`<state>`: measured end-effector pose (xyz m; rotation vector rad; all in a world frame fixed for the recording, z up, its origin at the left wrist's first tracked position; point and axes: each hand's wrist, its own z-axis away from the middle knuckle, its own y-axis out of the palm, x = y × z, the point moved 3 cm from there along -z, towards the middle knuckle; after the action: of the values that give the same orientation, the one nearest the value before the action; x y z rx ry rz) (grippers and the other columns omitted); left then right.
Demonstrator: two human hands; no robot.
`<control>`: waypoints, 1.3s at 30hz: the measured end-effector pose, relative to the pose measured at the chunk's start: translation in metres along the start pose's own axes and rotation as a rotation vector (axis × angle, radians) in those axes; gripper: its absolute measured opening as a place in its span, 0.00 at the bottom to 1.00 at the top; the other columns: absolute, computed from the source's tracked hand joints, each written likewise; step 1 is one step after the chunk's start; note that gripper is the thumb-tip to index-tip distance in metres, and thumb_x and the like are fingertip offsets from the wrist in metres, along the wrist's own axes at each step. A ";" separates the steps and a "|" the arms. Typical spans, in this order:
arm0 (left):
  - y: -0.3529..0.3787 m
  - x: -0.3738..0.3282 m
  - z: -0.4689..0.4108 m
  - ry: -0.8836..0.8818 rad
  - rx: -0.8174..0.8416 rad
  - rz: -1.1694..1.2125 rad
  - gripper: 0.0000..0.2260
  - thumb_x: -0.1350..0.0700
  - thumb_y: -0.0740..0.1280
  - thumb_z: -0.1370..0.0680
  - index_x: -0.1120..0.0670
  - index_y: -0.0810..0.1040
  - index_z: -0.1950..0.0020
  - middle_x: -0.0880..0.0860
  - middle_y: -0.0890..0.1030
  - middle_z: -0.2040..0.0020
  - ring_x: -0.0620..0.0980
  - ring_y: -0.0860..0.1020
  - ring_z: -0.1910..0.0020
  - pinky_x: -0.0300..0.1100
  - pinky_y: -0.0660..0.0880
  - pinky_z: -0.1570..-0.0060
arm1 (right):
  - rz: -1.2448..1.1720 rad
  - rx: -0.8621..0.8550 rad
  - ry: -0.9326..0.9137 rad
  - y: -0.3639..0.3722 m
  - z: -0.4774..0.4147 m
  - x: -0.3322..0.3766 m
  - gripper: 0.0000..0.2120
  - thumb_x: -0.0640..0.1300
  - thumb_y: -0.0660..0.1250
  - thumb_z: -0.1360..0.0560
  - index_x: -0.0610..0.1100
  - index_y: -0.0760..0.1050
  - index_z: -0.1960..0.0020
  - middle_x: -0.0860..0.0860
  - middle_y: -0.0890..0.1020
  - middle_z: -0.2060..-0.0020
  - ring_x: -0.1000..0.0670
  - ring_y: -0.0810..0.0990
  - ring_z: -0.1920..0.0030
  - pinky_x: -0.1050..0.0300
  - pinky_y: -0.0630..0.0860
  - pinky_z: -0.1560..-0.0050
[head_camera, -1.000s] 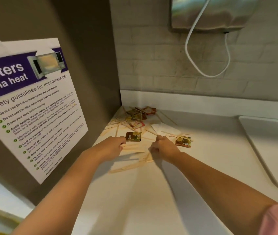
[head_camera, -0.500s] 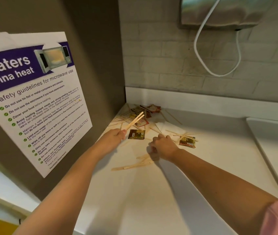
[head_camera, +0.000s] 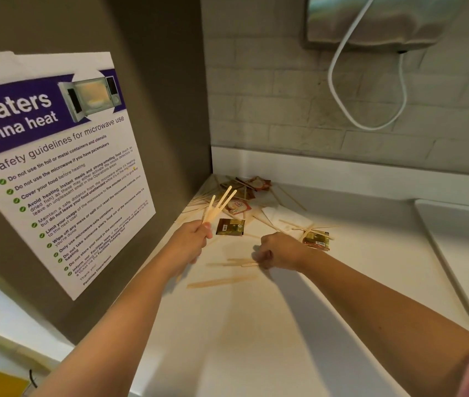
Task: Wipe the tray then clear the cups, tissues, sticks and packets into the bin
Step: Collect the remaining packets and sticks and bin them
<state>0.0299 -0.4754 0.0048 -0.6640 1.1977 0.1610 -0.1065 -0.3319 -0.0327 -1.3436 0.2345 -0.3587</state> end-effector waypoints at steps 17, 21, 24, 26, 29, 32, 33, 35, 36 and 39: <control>0.016 0.012 0.000 -0.022 -0.014 0.166 0.12 0.60 0.52 0.17 0.55 0.73 0.54 0.52 0.67 0.68 0.46 0.62 0.72 0.38 0.60 0.71 | -0.351 -0.048 0.246 0.010 0.009 0.004 0.08 0.40 0.59 0.21 0.38 0.74 0.49 0.43 0.77 0.45 0.45 0.74 0.44 0.55 0.71 0.47; 0.019 0.014 0.000 -0.083 -0.052 0.251 0.10 0.60 0.52 0.18 0.55 0.73 0.51 0.52 0.68 0.66 0.46 0.63 0.70 0.38 0.62 0.71 | -0.489 -0.161 0.326 -0.002 0.012 -0.004 0.05 0.38 0.63 0.24 0.39 0.76 0.50 0.43 0.79 0.49 0.49 0.73 0.53 0.57 0.70 0.55; 0.025 0.015 0.000 -0.135 -0.043 0.346 0.09 0.61 0.53 0.18 0.55 0.71 0.53 0.52 0.66 0.66 0.46 0.62 0.71 0.38 0.61 0.72 | -0.589 -0.156 0.362 -0.013 0.014 -0.006 0.06 0.38 0.63 0.25 0.37 0.76 0.50 0.43 0.78 0.49 0.49 0.71 0.53 0.58 0.68 0.55; 0.030 0.013 0.000 -0.148 -0.030 0.405 0.10 0.60 0.53 0.18 0.55 0.70 0.55 0.51 0.65 0.67 0.45 0.61 0.72 0.38 0.59 0.73 | -0.688 -0.151 0.381 -0.017 0.015 -0.006 0.08 0.39 0.61 0.23 0.36 0.76 0.47 0.44 0.76 0.50 0.49 0.72 0.54 0.59 0.68 0.56; 0.040 0.009 0.003 -0.167 -0.034 0.474 0.10 0.59 0.53 0.18 0.56 0.69 0.56 0.52 0.65 0.67 0.46 0.61 0.72 0.38 0.60 0.73 | -0.898 -0.203 0.380 -0.029 0.016 0.004 0.06 0.41 0.61 0.21 0.41 0.72 0.56 0.48 0.73 0.61 0.51 0.69 0.62 0.60 0.66 0.64; 0.052 0.003 0.004 -0.150 -0.051 0.508 0.09 0.60 0.52 0.17 0.58 0.70 0.54 0.54 0.73 0.65 0.47 0.67 0.71 0.38 0.65 0.72 | -1.143 -0.265 0.359 -0.041 0.011 0.022 0.12 0.41 0.64 0.23 0.44 0.70 0.65 0.49 0.72 0.69 0.52 0.68 0.66 0.62 0.64 0.67; 0.055 0.000 0.006 -0.137 -0.049 0.523 0.10 0.60 0.52 0.17 0.58 0.70 0.53 0.55 0.76 0.64 0.48 0.71 0.71 0.38 0.69 0.72 | -1.211 -0.278 0.359 -0.042 0.009 0.028 0.13 0.40 0.65 0.24 0.44 0.70 0.67 0.49 0.72 0.70 0.53 0.68 0.68 0.63 0.64 0.69; 0.060 -0.006 0.009 -0.109 -0.032 0.564 0.12 0.60 0.51 0.17 0.56 0.73 0.53 0.56 0.79 0.63 0.51 0.77 0.67 0.42 0.75 0.66 | -1.312 -0.283 0.369 -0.044 0.006 0.040 0.13 0.40 0.66 0.24 0.44 0.71 0.66 0.49 0.74 0.71 0.54 0.70 0.70 0.64 0.64 0.72; 0.062 -0.008 0.011 -0.096 -0.025 0.593 0.13 0.60 0.50 0.17 0.55 0.74 0.52 0.57 0.80 0.63 0.52 0.78 0.66 0.43 0.76 0.64 | -1.372 -0.279 0.376 -0.043 0.005 0.044 0.11 0.40 0.66 0.24 0.43 0.71 0.65 0.49 0.74 0.71 0.54 0.71 0.72 0.64 0.66 0.75; 0.065 -0.012 0.014 -0.108 -0.029 0.643 0.13 0.59 0.50 0.17 0.54 0.73 0.53 0.56 0.76 0.67 0.49 0.73 0.72 0.40 0.74 0.71 | -1.488 -0.290 0.416 -0.040 0.004 0.051 0.08 0.39 0.66 0.24 0.42 0.72 0.61 0.48 0.74 0.70 0.53 0.71 0.73 0.67 0.66 0.78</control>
<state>0.0074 -0.4125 -0.0070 -0.2695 1.2719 0.7438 -0.0631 -0.3556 0.0095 -1.5122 -0.4541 -1.9066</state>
